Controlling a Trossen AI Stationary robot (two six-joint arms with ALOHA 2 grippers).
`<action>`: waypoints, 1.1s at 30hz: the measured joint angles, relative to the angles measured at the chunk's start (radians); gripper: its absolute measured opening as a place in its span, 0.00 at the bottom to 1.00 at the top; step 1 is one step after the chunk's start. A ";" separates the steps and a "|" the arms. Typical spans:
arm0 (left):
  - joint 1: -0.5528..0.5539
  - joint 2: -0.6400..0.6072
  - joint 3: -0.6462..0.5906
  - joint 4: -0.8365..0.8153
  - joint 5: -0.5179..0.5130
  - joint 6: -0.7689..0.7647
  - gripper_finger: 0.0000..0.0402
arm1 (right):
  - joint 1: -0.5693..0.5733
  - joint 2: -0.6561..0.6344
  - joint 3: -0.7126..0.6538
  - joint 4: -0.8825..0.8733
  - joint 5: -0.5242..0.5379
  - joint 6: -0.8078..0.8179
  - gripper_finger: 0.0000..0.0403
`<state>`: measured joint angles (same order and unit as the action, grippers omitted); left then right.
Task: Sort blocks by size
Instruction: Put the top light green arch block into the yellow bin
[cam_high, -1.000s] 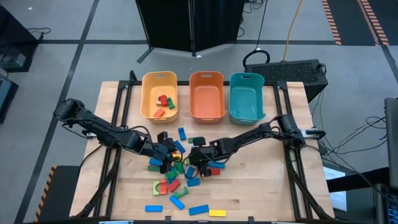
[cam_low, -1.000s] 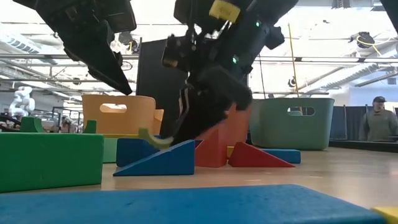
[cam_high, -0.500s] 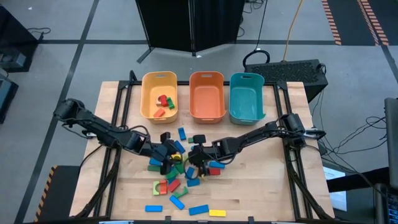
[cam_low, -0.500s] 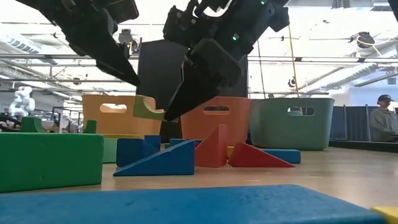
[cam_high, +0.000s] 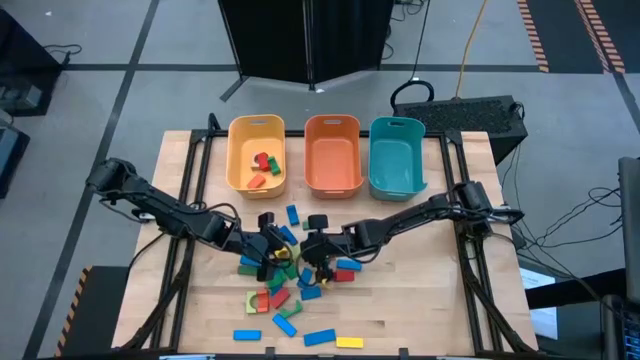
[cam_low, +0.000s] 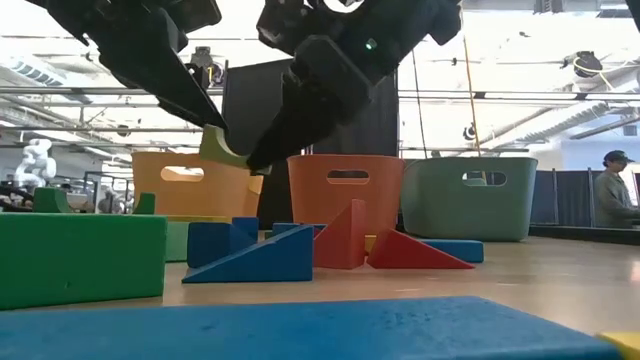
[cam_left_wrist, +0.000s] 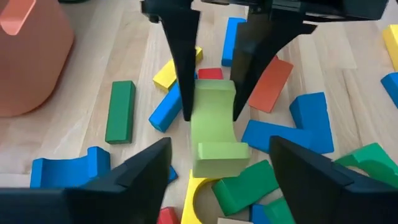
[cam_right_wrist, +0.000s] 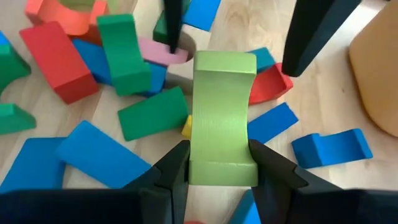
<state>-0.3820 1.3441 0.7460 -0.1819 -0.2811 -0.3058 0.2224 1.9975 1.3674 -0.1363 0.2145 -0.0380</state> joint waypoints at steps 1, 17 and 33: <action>0.000 0.000 0.000 -0.004 0.000 0.000 0.73 | -0.001 -0.001 0.000 0.009 0.000 0.000 0.31; 0.000 0.044 0.000 -0.026 -0.050 0.080 0.72 | -0.006 -0.006 0.000 0.059 -0.003 0.009 0.31; 0.000 0.068 0.000 0.019 -0.043 0.102 0.48 | -0.008 -0.007 0.000 0.054 -0.003 0.031 0.31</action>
<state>-0.3820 1.4124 0.7460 -0.1629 -0.3244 -0.2039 0.2147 1.9903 1.3674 -0.0826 0.2119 -0.0071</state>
